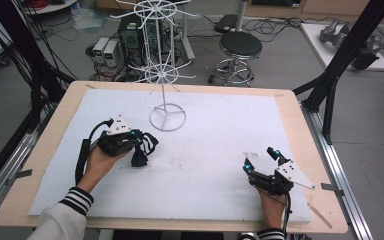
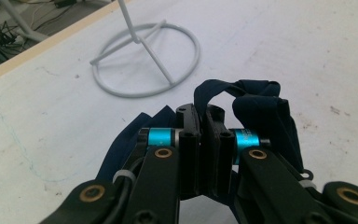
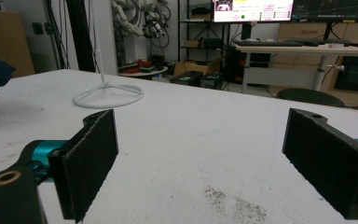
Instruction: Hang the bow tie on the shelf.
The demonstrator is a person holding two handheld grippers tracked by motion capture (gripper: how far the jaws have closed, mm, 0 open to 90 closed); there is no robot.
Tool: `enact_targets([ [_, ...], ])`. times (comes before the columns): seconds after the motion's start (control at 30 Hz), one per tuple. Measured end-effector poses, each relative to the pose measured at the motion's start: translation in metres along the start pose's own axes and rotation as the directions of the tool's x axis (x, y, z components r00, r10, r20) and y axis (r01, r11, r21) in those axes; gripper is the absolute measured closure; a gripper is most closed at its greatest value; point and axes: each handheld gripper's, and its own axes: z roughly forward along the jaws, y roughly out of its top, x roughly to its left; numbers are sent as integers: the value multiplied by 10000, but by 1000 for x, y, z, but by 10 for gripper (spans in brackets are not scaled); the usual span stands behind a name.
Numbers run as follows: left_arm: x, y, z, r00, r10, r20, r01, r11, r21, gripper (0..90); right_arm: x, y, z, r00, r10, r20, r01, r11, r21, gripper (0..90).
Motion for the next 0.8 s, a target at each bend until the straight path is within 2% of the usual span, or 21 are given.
enact_targets([
  [0.13, 2, 3, -8, 9998, -183, -107, 173, 9956, -918, 846, 0, 0, 0, 10000, -21, -9, 21, 10000, -39, 95],
  [0.17, 2, 3, -8, 9998, -183, -107, 173, 9956, -918, 847, 0, 0, 0, 10000, -41, -3, 41, 10000, -34, 94],
  [0.27, 4, 7, -14, 9990, -423, -121, 399, 9877, -1512, 850, 0, 0, 0, 10000, -52, 0, 52, 10000, -32, 95],
  [0.3, 5, 8, -15, 9987, -517, 2, 511, 9868, -1534, 850, 0, 0, 0, 10000, -16, -3, 16, 10000, -9, 94],
  [0.43, 7, 14, -20, 9967, -805, -40, 782, 9784, -1914, 848, 0, 0, 0, 10000, -17, -12, 17, 10000, -10, 95],
  [0.53, 9, 18, -24, 9961, -867, -150, 813, 9722, -2196, 848, 0, 0, 0, 10000, 8, -13, -8, 10000, -4, 94],
  [0.57, 9, 18, -24, 9961, -867, -150, 813, 9722, -2196, 848, 0, 0, 0, 10000, -53, -6, 53, 10000, -38, 94],
  [0.7, 11, 26, -31, 9947, -960, -366, 821, 9569, -2786, 849, -1, 0, 0, 10000, -72, -16, 72, 10000, -40, 95],
  [0.8, 11, 29, -33, 9945, -946, -443, 779, 9543, -2886, 850, -1, 0, 0, 10000, -69, -11, 69, 10000, -33, 94],
])
